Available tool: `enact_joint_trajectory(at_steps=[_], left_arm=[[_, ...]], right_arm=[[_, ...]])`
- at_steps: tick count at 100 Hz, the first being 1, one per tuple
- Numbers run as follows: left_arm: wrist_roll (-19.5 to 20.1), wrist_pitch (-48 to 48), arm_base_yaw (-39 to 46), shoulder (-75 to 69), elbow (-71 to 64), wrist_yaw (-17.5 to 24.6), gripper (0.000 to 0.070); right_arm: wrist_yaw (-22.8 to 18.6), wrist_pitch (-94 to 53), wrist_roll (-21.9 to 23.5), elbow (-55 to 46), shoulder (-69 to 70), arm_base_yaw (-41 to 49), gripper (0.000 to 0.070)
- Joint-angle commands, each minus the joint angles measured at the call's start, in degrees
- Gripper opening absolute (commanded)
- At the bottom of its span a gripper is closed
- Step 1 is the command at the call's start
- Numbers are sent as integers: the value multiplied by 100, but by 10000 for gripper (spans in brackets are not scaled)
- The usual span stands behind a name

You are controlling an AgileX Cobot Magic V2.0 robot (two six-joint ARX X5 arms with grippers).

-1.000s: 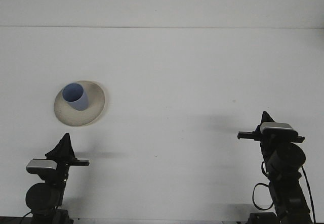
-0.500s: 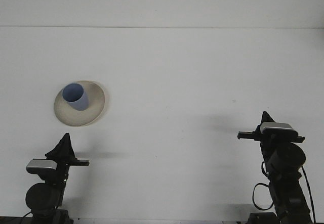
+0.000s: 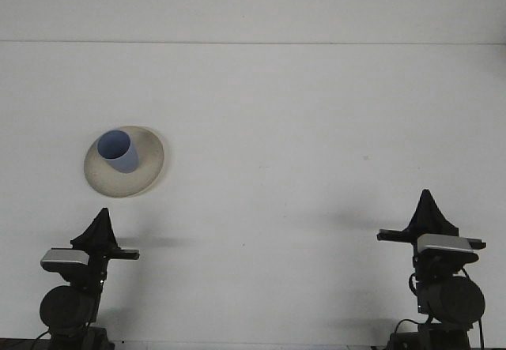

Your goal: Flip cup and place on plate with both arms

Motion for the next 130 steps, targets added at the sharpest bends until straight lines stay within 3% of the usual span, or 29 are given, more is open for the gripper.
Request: enact_joint_trajectory(at_steps=[1, 27, 53, 130], left_arm=[[-13, 87, -9, -11, -116, 11, 11], [-13, 90, -9, -11, -116, 11, 11], [-13, 94, -9, -7, -114, 13, 11], [-13, 98, -9, -7, -114, 13, 11]], right_arm=[[2, 92, 37, -219, -319, -7, 0], [2, 79, 37, -1073, -1655, -7, 0], [4, 146, 39, -1532, -1639, -7, 0], [2, -7, 39, -1532, -1639, -7, 0]])
